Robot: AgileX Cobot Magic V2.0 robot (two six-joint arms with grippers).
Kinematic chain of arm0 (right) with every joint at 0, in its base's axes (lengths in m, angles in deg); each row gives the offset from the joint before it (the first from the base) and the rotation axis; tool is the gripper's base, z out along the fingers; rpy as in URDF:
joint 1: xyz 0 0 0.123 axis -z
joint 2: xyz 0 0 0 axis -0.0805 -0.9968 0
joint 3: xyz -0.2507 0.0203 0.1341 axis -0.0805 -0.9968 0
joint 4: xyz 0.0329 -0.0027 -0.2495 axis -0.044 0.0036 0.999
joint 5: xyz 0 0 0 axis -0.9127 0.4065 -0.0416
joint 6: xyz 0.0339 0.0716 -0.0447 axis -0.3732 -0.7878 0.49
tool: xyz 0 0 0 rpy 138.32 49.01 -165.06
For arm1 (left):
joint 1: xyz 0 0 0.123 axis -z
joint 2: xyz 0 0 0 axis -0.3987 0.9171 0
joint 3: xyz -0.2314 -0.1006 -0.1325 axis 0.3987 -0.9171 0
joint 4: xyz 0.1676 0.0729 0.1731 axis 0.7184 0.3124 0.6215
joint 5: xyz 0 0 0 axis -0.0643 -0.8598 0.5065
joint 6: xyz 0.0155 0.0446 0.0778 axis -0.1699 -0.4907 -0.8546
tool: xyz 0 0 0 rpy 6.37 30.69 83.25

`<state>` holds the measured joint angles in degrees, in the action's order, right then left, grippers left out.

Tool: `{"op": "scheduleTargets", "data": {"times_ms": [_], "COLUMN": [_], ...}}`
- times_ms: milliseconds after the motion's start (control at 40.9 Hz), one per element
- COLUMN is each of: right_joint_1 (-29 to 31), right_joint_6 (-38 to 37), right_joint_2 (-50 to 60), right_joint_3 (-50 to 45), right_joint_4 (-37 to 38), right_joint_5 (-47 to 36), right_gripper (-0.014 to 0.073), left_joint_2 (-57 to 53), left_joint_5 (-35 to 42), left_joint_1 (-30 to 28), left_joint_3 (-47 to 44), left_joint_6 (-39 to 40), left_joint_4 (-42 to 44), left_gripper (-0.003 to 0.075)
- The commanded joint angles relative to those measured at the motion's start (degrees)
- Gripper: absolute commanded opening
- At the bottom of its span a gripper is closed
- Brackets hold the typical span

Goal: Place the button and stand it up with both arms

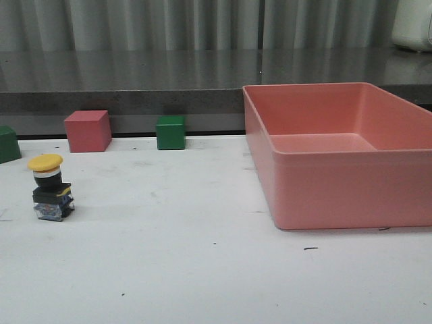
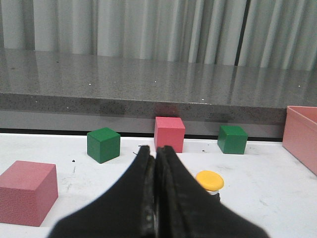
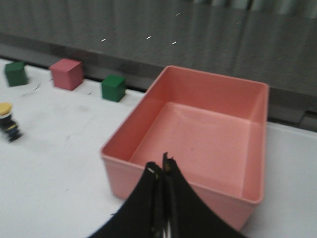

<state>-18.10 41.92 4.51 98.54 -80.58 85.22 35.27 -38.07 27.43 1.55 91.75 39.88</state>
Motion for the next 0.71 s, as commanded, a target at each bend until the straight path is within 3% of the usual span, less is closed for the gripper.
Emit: {"op": "scheduleTargets", "data": {"times_ms": [0, 147, 318, 684], "right_joint_1": [3.6, 8.4, 11.1, 11.5], "right_joint_6": [0.6, 0.6, 0.6, 0.6], "right_joint_2": [3.8, 9.9, 15.7, 17.4], "right_joint_3": [-5.7, -16.4, -23.7, -27.7], "right_joint_4": [-0.4, -0.4, -0.4, -0.4], "right_joint_5": [-13.4, -22.2, -25.1, -25.9], "right_gripper": [-0.0069, -0.0069, -0.0069, -0.0069], "left_joint_2": [-1.2, -1.2, -1.2, -1.2], "left_joint_5": [4.7, 4.7, 4.7, 4.7], "left_joint_1": [0.0, 0.0, 0.0, 0.0], "left_joint_3": [-0.9, -0.9, -0.9, -0.9], "left_joint_6": [-0.1, -0.1, -0.1, -0.1], "left_joint_4": [-0.1, -0.1, -0.1, -0.1], "left_gripper": [-0.0020, -0.0020, -0.0020, -0.0020]}}
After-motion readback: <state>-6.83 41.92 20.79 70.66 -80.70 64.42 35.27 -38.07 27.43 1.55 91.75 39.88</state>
